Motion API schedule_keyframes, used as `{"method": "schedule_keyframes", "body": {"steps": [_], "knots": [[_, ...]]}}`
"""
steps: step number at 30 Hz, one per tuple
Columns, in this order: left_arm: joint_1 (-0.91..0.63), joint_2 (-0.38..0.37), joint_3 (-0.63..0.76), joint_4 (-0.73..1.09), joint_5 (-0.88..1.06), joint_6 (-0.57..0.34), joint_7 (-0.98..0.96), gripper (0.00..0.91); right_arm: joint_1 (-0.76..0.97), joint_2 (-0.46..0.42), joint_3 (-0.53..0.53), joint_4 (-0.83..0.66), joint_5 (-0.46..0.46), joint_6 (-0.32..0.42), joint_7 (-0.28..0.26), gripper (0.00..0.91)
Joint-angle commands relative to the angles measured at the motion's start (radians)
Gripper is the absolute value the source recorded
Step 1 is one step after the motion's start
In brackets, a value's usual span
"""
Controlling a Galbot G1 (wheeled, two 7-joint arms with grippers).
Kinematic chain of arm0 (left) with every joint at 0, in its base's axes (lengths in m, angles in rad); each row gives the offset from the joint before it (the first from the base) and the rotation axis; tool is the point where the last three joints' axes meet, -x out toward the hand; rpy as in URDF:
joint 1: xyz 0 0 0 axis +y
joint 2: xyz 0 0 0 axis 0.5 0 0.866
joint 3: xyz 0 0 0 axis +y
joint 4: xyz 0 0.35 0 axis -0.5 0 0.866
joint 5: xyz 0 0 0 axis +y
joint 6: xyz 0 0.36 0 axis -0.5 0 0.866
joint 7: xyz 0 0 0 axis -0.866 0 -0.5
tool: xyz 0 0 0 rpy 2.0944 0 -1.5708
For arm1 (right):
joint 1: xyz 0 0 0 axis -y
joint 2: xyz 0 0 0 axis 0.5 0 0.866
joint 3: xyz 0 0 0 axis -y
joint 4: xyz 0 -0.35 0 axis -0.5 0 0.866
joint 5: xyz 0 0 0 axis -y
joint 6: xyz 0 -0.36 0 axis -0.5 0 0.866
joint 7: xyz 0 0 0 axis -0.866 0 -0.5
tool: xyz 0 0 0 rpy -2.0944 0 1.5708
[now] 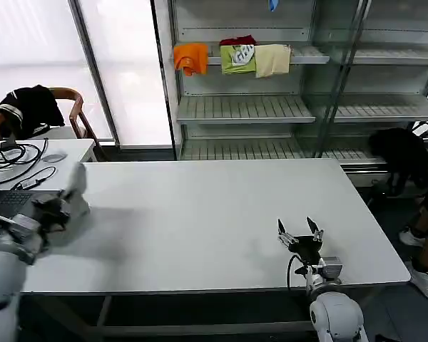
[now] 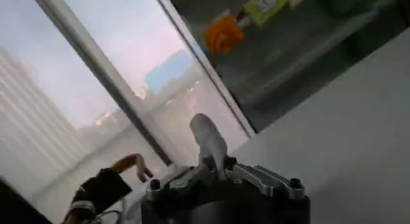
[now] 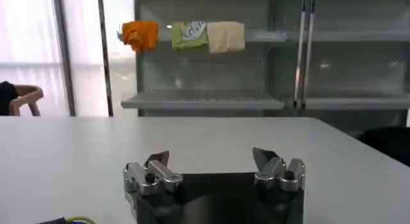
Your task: Fold and organize the clothes.
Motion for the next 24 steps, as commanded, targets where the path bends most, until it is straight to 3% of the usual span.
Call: {"method": "schedule_keyframes", "body": {"steps": [1, 6, 10, 17, 18, 19, 24], "knots": [[0.048, -0.405, 0.376, -0.005, 0.147, 0.016, -0.088, 0.02, -0.023, -0.016, 0.026, -0.021, 0.015, 0.015, 0.007, 0.907], [-0.026, -0.381, 0.423, -0.032, -0.038, 0.089, -0.154, 0.02, -0.024, -0.016, 0.029, -0.008, 0.018, 0.012, 0.008, 0.907], [-0.084, -0.376, 0.457, 0.003, -0.133, 0.087, -0.228, 0.02, -0.019, -0.007, 0.021, 0.002, 0.013, 0.006, 0.007, 0.907], [-0.223, -0.486, 0.551, 0.209, -0.205, 0.019, -0.311, 0.04, -0.015, 0.007, 0.013, 0.039, 0.01, -0.01, -0.004, 0.907], [-0.242, -0.513, 0.556, 0.234, -0.194, 0.02, -0.319, 0.181, -0.017, 0.011, 0.011, 0.046, 0.007, -0.014, -0.007, 0.907], [-0.254, -0.528, 0.562, 0.248, -0.192, 0.023, -0.336, 0.907, -0.018, 0.013, 0.009, 0.054, 0.003, -0.016, -0.007, 0.907], [-0.279, -0.574, 0.586, 0.273, -0.196, 0.004, -0.381, 0.907, -0.018, 0.022, -0.012, 0.077, -0.004, -0.032, -0.016, 0.907]]}}
